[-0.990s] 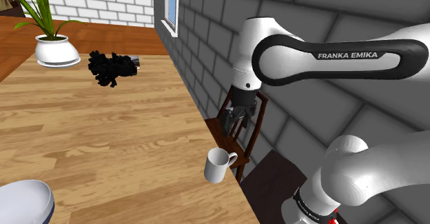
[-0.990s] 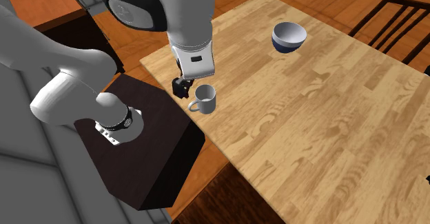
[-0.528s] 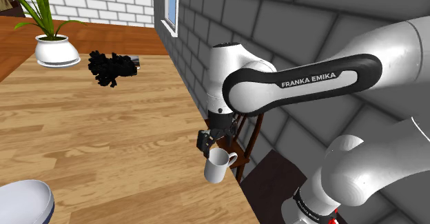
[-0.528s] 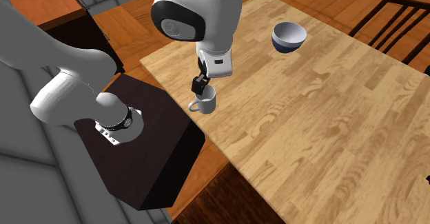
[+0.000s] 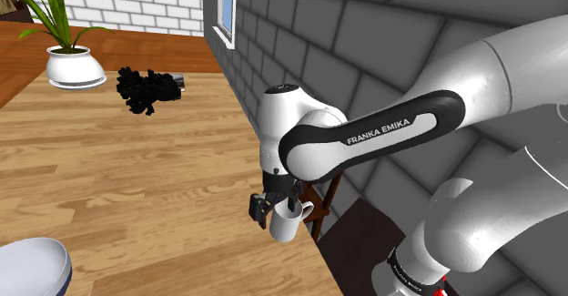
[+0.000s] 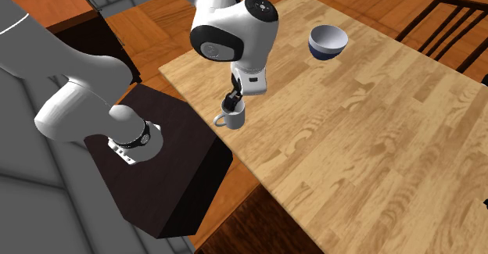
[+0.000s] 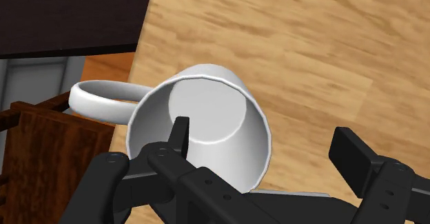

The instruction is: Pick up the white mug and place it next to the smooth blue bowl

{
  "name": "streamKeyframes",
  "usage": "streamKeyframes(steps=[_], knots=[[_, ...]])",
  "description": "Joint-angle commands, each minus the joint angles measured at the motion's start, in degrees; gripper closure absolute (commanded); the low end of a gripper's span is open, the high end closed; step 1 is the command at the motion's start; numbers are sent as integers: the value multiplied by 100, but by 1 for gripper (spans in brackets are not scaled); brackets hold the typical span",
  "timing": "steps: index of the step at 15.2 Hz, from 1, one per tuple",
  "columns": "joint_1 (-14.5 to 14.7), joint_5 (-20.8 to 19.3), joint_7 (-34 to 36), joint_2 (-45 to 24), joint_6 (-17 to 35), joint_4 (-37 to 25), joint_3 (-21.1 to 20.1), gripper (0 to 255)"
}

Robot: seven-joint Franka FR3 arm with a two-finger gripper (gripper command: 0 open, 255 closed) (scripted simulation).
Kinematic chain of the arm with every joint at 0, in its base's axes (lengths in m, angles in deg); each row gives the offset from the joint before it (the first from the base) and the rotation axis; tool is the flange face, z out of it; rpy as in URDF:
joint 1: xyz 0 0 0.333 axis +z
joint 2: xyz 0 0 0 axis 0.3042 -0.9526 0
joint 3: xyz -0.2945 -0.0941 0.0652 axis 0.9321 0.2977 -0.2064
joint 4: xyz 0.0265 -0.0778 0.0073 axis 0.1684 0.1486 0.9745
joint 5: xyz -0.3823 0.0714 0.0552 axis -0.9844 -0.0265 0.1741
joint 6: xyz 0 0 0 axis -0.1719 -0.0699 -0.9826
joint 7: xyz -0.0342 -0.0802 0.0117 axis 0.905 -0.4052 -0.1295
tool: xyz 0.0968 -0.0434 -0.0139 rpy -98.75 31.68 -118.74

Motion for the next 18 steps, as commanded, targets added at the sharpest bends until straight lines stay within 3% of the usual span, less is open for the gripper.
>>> streamKeyframes(steps=[1,9,10,18], knots=[[6,8,12,-92,225,132,-44,0],[7,8,12,-92,225,132,-44,0],[7,8,12,-92,225,132,-44,255],[7,8,12,-92,224,132,-44,255]])
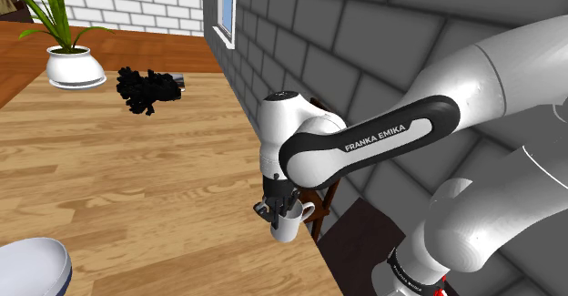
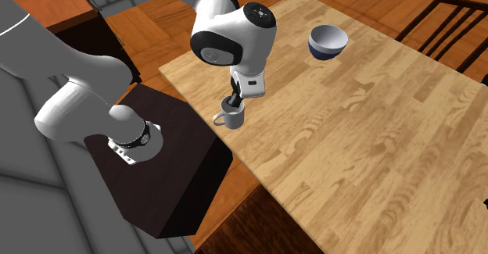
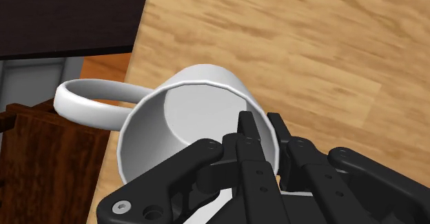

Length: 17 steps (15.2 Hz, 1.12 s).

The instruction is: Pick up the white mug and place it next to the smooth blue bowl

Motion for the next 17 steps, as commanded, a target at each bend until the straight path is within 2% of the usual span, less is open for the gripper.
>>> streamKeyframes(steps=[1,17], knots=[[0,0,0,0,0,1,0,255],[29,22,-36,692,-1405,-732,276,255]])
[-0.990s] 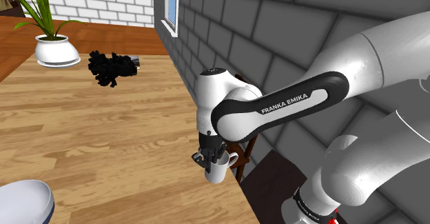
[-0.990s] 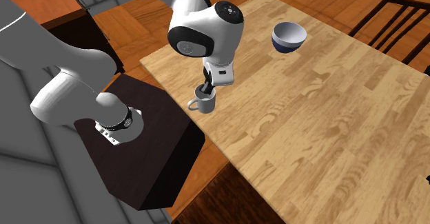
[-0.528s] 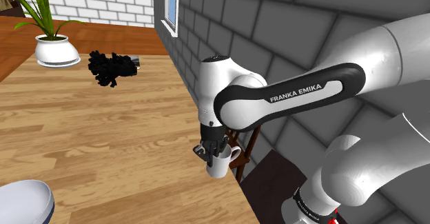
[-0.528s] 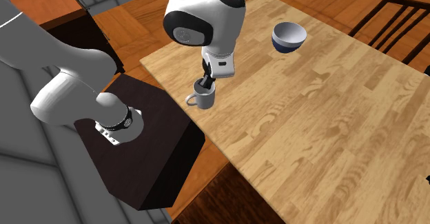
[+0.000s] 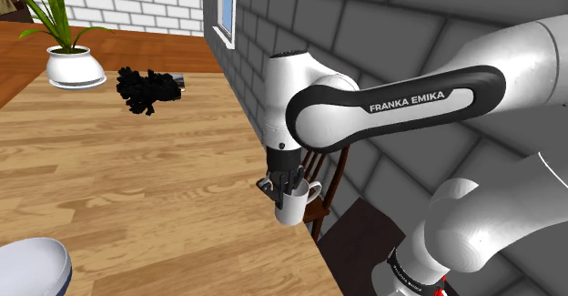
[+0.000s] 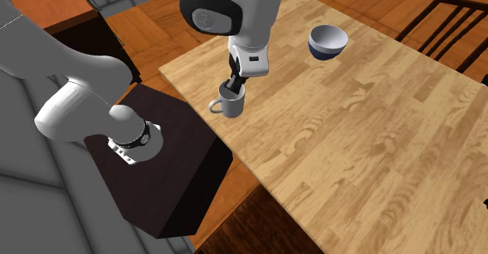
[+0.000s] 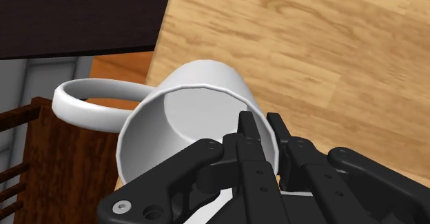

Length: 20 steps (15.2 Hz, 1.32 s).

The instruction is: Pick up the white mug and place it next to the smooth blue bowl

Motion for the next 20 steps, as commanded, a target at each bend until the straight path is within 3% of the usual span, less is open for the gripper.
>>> streamKeyframes(steps=[1,18,20], knots=[[3,-3,4,69,-176,-106,32,255],[-33,-101,72,312,-1460,-1151,258,255],[-6,-100,366,-18,-1392,-1452,23,255]])
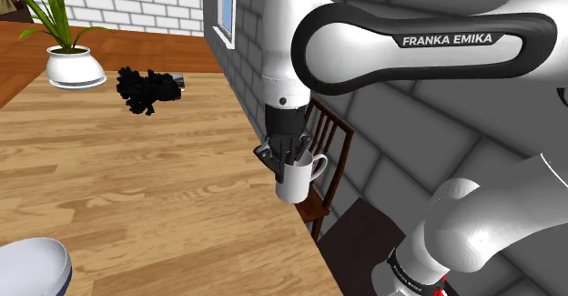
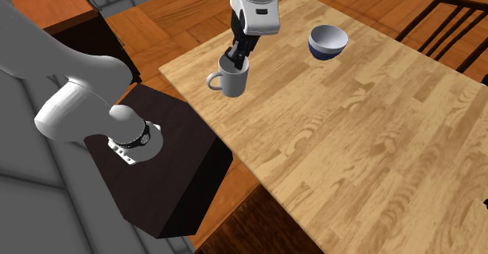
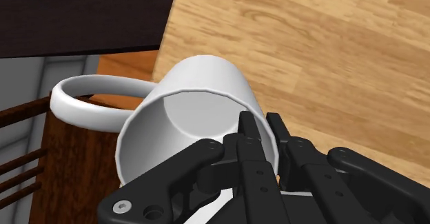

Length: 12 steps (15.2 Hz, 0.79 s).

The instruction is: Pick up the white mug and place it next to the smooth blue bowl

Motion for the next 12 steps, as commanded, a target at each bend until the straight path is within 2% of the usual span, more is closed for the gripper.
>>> streamKeyframes(steps=[1,7,12], knots=[[26,-11,274,-289,38,-281,-208,255],[126,-340,1266,-1480,175,-1371,-898,255],[409,-972,2206,-2704,144,-2498,-1361,255]])
